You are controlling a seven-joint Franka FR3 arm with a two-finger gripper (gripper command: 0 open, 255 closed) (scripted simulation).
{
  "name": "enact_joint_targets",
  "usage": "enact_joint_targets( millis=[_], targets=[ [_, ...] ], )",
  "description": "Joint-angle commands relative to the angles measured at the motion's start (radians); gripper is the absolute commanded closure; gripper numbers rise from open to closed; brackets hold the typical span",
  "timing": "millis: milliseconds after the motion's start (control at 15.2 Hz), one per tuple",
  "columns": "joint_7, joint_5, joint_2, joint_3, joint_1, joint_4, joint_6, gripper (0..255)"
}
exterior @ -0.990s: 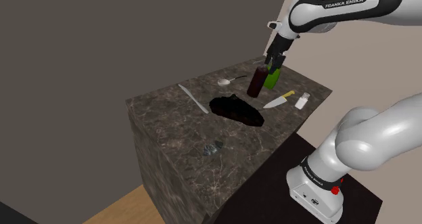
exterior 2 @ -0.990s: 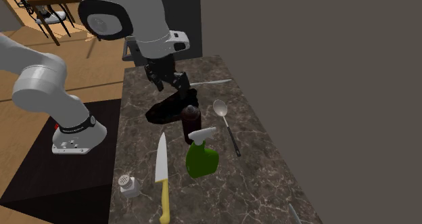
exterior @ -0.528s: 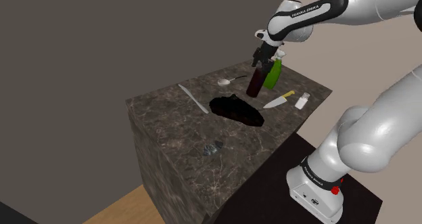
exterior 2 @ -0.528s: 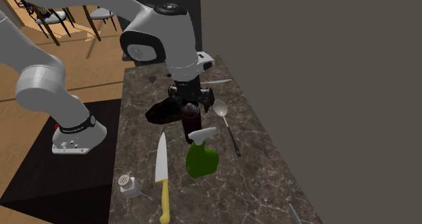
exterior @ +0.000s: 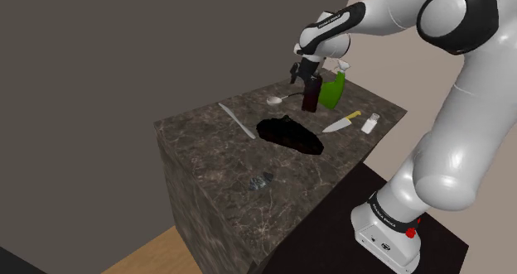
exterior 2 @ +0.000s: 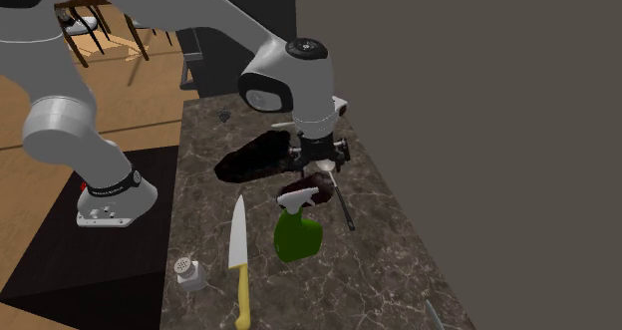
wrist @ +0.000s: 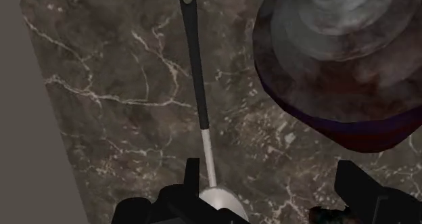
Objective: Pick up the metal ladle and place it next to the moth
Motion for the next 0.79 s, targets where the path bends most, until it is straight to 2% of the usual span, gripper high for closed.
enact_joint_targets(
  millis=[0, 132, 726],
  targets=[
    [-0.108, 0.056, 0.087, 0.033, -0.025, 0.065, 0.012, 0],
    [-0.188, 0.088, 0.156, 0.069, -0.052, 0.128, 0.016, 0],
    [-0.221, 0.140, 0.233, 0.103, -0.076, 0.130, 0.083, 0]
  ],
)
